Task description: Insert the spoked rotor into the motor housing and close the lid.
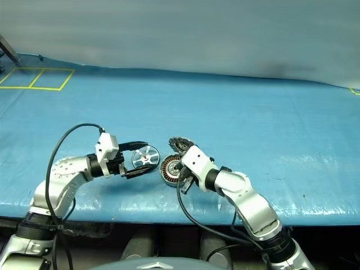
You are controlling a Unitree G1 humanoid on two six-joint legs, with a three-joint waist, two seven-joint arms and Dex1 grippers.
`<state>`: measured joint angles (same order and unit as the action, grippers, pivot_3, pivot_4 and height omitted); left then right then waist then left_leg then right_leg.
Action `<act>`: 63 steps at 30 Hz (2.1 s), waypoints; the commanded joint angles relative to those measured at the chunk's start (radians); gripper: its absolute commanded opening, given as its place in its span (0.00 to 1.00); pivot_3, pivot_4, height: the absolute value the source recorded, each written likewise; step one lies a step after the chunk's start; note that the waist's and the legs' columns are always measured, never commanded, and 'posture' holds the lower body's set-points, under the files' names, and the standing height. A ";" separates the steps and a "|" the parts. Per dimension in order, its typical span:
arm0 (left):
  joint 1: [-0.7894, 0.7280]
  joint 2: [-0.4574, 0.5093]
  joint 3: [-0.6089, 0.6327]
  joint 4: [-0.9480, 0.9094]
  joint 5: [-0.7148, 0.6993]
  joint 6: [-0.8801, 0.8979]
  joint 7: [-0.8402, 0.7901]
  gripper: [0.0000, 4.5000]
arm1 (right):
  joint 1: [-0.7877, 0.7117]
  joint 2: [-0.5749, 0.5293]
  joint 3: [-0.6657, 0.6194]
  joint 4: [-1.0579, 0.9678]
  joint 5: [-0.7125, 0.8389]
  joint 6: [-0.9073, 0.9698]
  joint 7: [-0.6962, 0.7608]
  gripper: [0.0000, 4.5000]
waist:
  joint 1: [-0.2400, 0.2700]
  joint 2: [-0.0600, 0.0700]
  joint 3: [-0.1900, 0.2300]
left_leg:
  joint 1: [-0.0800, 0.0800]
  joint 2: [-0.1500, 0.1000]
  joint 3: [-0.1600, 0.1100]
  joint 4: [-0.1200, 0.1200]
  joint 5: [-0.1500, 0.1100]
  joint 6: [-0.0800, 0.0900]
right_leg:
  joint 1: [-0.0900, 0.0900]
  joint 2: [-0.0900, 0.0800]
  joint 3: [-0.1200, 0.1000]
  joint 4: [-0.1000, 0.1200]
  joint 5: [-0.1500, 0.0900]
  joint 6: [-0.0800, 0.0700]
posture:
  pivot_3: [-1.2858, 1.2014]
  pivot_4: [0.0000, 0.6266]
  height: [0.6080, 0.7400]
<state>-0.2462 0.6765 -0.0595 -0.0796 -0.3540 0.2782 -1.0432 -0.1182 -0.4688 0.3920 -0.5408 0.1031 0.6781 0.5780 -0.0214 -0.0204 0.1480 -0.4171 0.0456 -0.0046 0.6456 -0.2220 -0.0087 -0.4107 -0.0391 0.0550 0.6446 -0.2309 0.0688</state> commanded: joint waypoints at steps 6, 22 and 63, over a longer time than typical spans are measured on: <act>-0.216 0.104 -0.101 0.129 0.122 -0.049 -0.171 1.00 | 0.037 0.008 -0.008 0.008 -0.007 -0.208 0.025 0.01 | -0.002 -0.001 0.002 | 0.000 0.000 0.000 0.000 0.000 0.000 | 0.000 0.001 0.000 0.000 0.000 0.000 | 0.52 0.24 1.00; -0.398 0.061 -0.269 0.375 0.333 -0.287 -0.309 0.87 | 0.048 0.038 -0.014 0.044 -0.046 -0.259 -0.004 0.00 | 0.004 -0.001 0.003 | -0.002 0.001 0.000 0.001 0.000 0.000 | -0.001 0.003 0.004 0.001 0.001 0.001 | 0.52 0.24 1.00; -0.467 -0.030 -0.332 0.646 0.481 -0.479 -0.335 0.40 | 0.055 0.045 -0.024 0.045 -0.090 -0.255 -0.025 0.00 | 0.001 -0.002 0.002 | 0.002 0.001 0.001 0.009 0.000 0.000 | -0.001 0.005 0.008 0.015 0.000 0.000 | 0.52 0.24 1.00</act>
<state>-0.7109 0.6505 -0.3762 0.5492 0.1117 -0.2047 -1.3595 -0.0573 -0.4291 0.3837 -0.4755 0.0146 0.4404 0.5597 -0.0203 -0.0219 0.1502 -0.4145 0.0467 -0.0033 0.6548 -0.2218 -0.0085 -0.4111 -0.0335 0.0629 0.6598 -0.2309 0.0689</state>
